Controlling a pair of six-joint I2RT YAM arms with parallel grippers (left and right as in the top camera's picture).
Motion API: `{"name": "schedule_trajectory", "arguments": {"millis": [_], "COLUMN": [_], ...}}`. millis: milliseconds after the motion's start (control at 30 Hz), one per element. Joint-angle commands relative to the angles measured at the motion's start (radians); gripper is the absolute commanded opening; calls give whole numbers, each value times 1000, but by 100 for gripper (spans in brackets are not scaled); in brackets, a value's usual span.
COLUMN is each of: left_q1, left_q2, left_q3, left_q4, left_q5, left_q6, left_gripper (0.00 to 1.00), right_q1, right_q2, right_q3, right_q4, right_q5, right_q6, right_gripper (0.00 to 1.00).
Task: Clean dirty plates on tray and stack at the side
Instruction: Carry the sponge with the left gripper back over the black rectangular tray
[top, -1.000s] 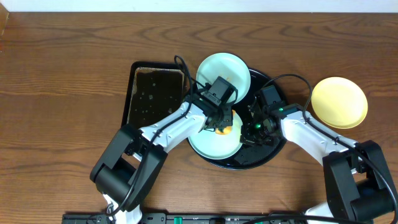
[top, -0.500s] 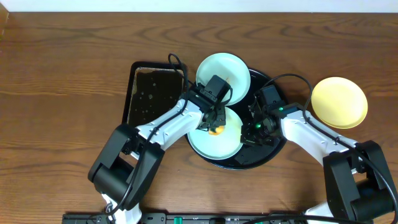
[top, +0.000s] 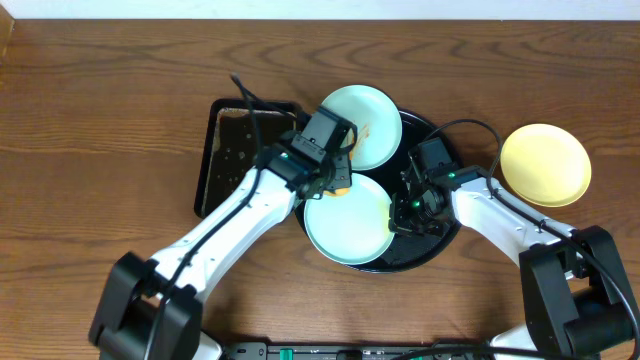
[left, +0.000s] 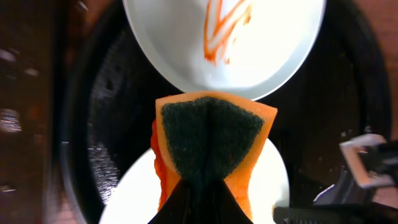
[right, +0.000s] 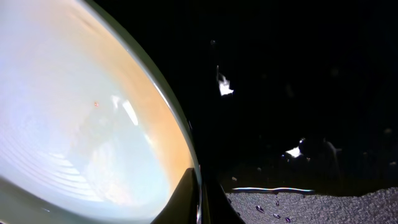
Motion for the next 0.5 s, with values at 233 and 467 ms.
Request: {"name": "schedule_trajectory", "arguments": {"millis": [233,467], "left_q1": [90,181], "left_q2": [-8,-8], "left_q3": [-2,-2], "left_q4": [-96,-120], "left_q5": [-84,-84], "left_q6": [24,24], "left_gripper": [8,7], "right_q1": [11,18], "right_q2": [-5,-6], "right_q3": [0,0], "right_q4": [-3,18], "right_q5": [37,-39], "right_q6": [-35,-35], "right_gripper": [3,33]}}
